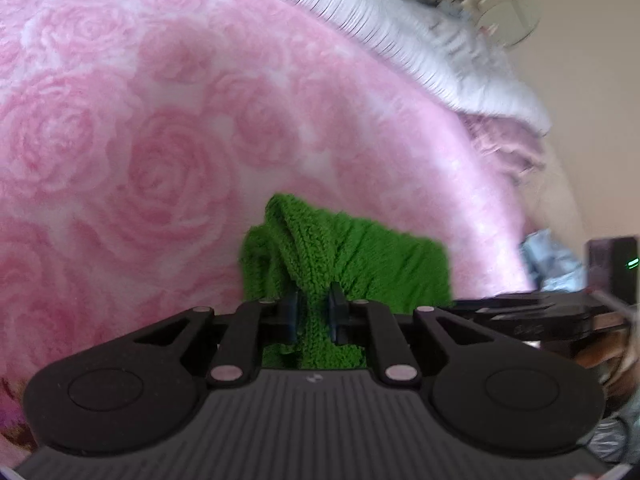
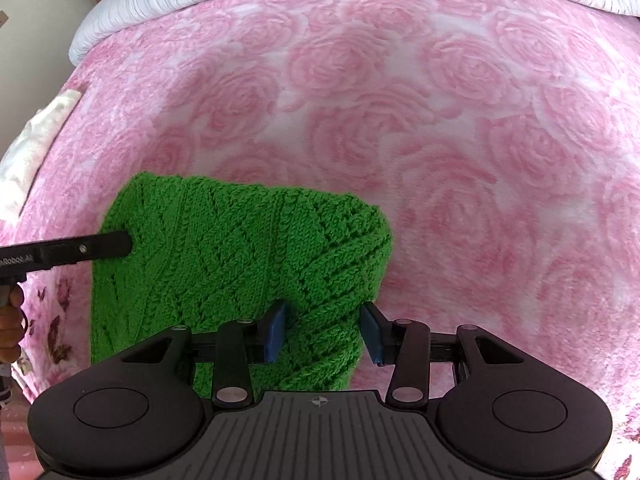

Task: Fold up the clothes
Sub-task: 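Lift the vest edge with both grippers and fold it across the vest, then lower the folded edge onto the vest and release both grippers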

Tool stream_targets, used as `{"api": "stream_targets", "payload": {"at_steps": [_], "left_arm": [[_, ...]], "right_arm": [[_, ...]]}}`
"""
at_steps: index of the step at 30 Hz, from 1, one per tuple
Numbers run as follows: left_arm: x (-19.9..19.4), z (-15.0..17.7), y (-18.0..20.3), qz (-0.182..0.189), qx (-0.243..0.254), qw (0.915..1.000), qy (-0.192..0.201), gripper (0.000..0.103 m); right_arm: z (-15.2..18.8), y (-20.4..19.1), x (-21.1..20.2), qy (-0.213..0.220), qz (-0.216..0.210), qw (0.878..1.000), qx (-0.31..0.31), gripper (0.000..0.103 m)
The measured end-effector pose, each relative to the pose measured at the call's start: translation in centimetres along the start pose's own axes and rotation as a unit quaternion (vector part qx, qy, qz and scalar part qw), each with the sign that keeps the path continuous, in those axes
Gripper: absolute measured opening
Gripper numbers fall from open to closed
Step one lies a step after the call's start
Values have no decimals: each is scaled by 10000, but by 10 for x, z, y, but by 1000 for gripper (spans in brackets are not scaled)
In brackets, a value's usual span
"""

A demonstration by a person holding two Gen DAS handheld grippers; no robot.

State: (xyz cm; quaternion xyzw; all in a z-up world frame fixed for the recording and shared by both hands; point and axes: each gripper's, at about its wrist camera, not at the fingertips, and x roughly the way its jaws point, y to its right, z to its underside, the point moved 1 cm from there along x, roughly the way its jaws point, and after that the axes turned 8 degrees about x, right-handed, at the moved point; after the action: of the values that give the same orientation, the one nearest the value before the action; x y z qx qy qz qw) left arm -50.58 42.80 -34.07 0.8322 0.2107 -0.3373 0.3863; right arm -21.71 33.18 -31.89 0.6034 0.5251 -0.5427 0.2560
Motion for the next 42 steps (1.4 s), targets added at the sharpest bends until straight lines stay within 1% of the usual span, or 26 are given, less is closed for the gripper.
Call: {"api": "stream_targets", "payload": {"at_steps": [2,7,11,13,16,17,20,22,23,24,25,27,30,31,34,37,39,42], "left_arm": [[7,4,-4,-5,-16,10000,18,14],[0,19,-4,8,-44,9992,401,15],[-25,41,3,-1,-297,9975,640,17],[-41,58,5,44,-475,9962,733,18],[-61,89,10,217,-770,9935,811,27],[-66,100,11,286,-862,9926,803,28],[-72,124,14,463,-1105,9901,734,30],[-70,133,15,631,-1243,9878,694,29],[-68,136,17,710,-1290,9866,701,27],[-66,138,19,784,-1327,9854,720,21],[-66,140,23,819,-1306,9851,766,5],[-77,141,30,785,-1133,9852,1014,4],[-102,146,33,623,-907,9838,1418,4],[-108,149,30,601,-908,9830,1481,4],[-100,163,15,464,-1134,9833,1347,4],[-80,179,8,456,-1216,9840,1217,4],[-72,185,10,456,-1227,9832,1274,5],[-75,184,12,451,-1255,9815,1372,6]], "right_arm": [[1,-2,2,25,19,10000,-6,45],[8,-11,3,248,242,9993,-161,45],[16,-16,2,483,386,9977,-285,45],[23,-13,-3,726,354,9965,-232,45],[42,-5,-18,1122,193,9934,-155,45],[50,-2,-24,1226,150,9922,-143,45],[79,12,-44,1378,-90,9902,186,45],[99,19,-56,1414,-259,9888,415,45],[108,21,-60,1433,-323,9878,518,45],[116,23,-64,1447,-382,9868,615,45],[123,24,-65,1434,-418,9865,671,45],[134,22,-66,1401,-470,9862,742,45],[145,8,-67,1486,-391,9867,534,45],[148,3,-65,1485,-404,9870,470,45],[155,-10,-55,1400,-457,9887,284,45],[164,-21,-42,1464,-172,9891,-19,45],[170,-20,-40,1572,-127,9875,-56,45],[174,-8,-45,1651,-245,9859,121,45]]}}
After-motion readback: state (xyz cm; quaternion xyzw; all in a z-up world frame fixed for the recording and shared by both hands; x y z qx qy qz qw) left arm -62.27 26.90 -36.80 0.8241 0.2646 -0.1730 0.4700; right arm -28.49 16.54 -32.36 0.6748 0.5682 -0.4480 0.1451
